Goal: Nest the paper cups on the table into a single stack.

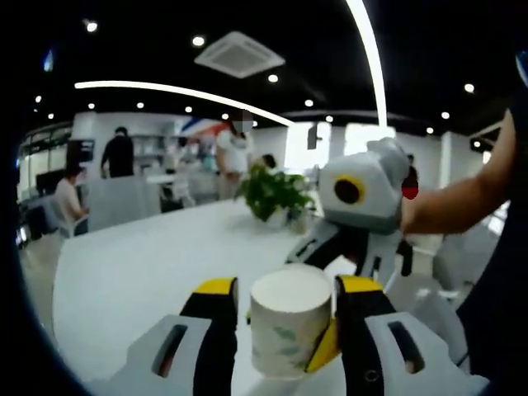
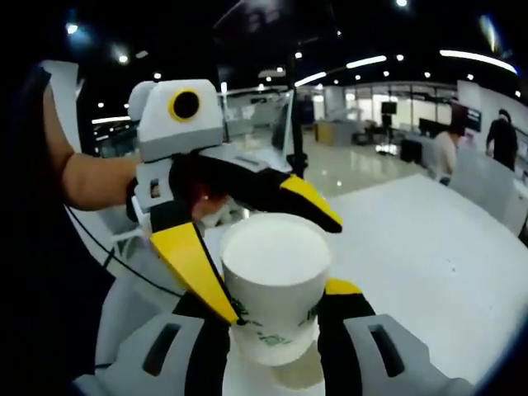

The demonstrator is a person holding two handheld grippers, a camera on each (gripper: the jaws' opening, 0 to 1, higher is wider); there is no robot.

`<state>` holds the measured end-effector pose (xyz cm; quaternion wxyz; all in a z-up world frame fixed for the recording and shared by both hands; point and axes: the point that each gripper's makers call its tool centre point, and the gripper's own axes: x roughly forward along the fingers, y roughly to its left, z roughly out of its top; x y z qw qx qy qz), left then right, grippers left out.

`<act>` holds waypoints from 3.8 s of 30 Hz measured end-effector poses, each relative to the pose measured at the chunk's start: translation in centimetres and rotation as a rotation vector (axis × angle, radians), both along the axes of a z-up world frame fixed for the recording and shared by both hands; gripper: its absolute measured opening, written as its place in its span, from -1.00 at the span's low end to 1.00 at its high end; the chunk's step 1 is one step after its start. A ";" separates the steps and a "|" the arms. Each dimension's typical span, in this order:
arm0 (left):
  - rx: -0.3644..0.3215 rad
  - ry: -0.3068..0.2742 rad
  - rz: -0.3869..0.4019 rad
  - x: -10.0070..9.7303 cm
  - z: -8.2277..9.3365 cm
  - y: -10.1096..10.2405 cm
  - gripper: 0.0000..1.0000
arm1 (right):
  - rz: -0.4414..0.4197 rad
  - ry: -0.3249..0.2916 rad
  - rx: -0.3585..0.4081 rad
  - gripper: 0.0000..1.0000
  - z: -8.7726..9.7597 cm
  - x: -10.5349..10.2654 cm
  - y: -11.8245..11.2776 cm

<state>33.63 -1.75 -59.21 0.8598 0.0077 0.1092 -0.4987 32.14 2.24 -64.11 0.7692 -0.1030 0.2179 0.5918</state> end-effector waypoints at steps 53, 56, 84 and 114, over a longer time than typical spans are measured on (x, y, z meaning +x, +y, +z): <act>-0.235 -0.049 0.066 1.2 3.9 1.6 -0.24 | -0.224 -0.123 0.160 0.65 0.2 -0.7 -10.0; -0.262 -0.059 0.066 1.1 4.3 1.5 -0.24 | -0.219 -0.106 0.193 0.49 0.3 -1.4 -9.4; -0.364 0.007 0.037 -0.9 3.6 2.4 -0.24 | -0.089 0.022 0.375 -0.18 4.2 -4.2 -5.2; -0.182 0.022 -0.259 -4.9 1.6 2.2 -0.25 | 0.071 0.149 0.451 -0.92 7.5 -5.6 -4.6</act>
